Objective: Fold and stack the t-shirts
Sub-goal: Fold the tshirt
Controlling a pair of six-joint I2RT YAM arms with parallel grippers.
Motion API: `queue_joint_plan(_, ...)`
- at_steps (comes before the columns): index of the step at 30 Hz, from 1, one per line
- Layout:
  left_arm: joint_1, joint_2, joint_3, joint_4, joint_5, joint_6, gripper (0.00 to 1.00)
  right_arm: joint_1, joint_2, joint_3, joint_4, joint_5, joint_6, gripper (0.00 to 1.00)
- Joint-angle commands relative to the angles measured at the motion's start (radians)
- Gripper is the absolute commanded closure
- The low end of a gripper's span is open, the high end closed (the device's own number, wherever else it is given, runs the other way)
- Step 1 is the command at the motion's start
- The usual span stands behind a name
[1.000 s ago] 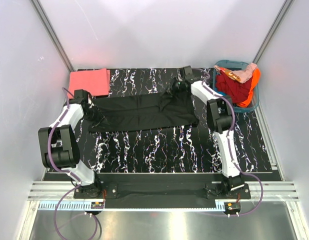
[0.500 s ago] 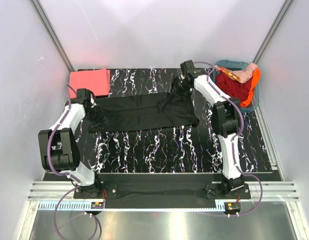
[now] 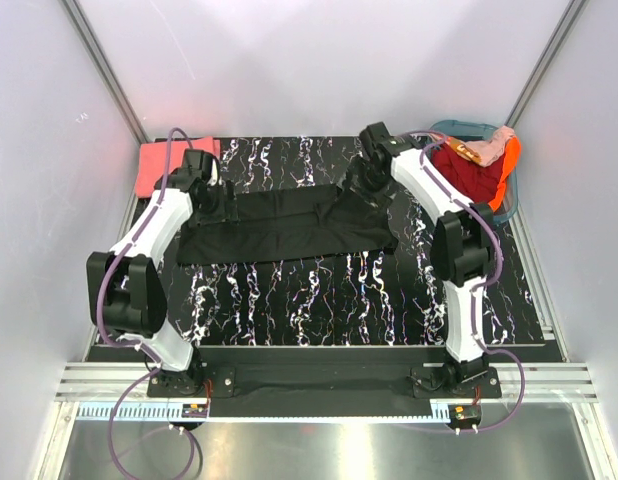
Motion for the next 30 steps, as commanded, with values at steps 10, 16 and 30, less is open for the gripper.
queue_joint_plan(10, 0.004, -0.163, -0.172, 0.033, -0.054, -0.03, 0.27, 0.067, 0.133, 0.085, -0.053, 0.186, 0.473, 0.0)
queue_joint_plan(16, 0.004, -0.312, -0.243, 0.021, -0.027, -0.075, 0.27, 0.067, 0.159, 0.01, -0.009, 0.221, 0.504, 0.0)
queue_joint_plan(30, 0.004, -0.524, -0.294, -0.046, 0.034, -0.072, 0.26, -0.071, 0.412, 0.237, 0.102, 0.303, 0.039, 0.0)
